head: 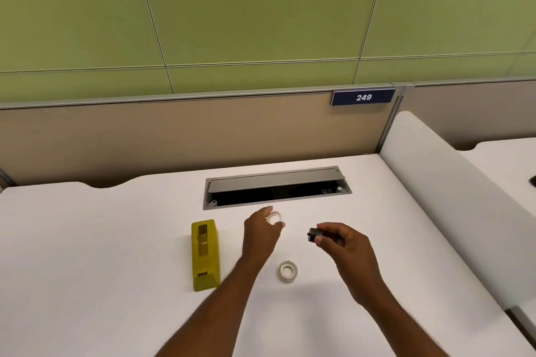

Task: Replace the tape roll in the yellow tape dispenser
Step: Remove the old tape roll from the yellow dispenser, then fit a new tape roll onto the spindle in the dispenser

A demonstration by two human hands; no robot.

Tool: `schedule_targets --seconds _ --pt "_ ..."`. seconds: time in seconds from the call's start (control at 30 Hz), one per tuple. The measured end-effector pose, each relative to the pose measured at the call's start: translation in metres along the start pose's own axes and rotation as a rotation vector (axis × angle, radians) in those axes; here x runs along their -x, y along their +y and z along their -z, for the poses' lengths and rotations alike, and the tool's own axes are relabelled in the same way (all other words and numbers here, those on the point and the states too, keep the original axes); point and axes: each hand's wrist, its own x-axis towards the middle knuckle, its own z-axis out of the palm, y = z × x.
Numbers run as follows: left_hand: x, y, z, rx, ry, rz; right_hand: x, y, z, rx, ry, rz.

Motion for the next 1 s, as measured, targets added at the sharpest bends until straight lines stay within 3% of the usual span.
schedule_targets --seconds 0.33,0.67,0.77,0.9,1.0 --pt "-0.057 -0.043 -0.084 -0.290 -0.168 -0.078 0.027 0.070 0.072 0.145 0.123 -0.170" --pt "-0.075 -0.059 -0.090 -0.545 -0.285 -0.193 0.007 0.078 0.058 0.147 0.076 -0.166" --pt "-0.067 -0.053 -0.079 -0.459 -0.229 -0.227 -0.002 0.066 0.044 0.107 0.090 -0.127" --pt "-0.039 -0.026 -0.053 -0.052 -0.076 -0.190 -0.020 0.045 0.019 0.100 0.079 -0.094" --pt "-0.020 -0.006 -0.027 0.285 -0.234 -0.026 -0.037 0.030 -0.004 0.157 0.082 -0.036"
